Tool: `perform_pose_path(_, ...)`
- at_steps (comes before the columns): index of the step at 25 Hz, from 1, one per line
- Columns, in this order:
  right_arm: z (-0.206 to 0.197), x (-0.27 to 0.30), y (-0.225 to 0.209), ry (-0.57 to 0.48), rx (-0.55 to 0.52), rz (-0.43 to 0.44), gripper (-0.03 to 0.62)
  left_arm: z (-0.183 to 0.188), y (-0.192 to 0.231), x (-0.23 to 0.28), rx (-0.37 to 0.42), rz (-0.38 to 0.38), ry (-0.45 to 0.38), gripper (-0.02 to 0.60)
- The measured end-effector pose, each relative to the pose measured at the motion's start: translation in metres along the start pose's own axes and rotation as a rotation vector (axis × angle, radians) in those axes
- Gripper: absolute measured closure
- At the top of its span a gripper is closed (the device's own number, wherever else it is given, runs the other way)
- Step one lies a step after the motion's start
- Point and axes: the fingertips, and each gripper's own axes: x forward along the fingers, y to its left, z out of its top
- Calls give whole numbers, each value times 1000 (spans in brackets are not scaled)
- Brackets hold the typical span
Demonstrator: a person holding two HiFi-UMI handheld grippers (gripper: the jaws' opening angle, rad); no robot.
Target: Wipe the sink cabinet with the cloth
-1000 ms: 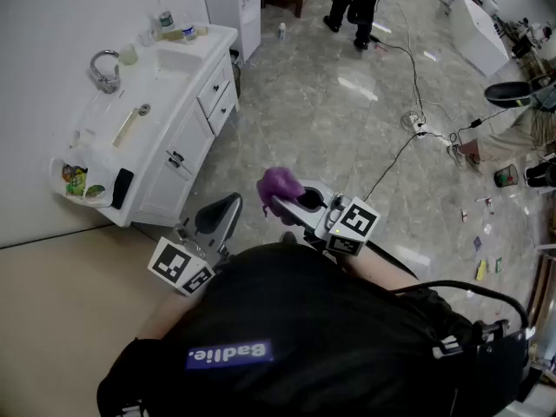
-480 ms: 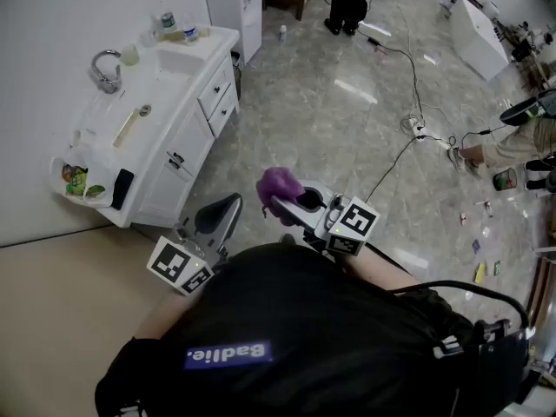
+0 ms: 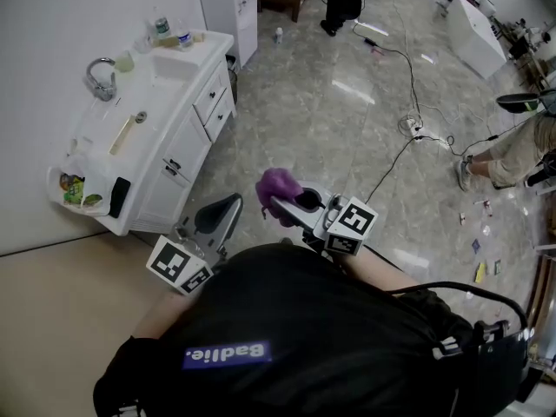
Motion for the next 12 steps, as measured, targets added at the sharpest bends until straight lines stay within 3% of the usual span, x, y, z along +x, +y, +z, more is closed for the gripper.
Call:
perform_pose_path(8, 6, -26, -42, -24, 31, -47, 520, -4, 1, 44, -7, -16, 21, 577)
perform_pose_path(12, 13, -48, -64, -83, 84, -57, 520, -14, 5, 69, -30, -1, 35, 576)
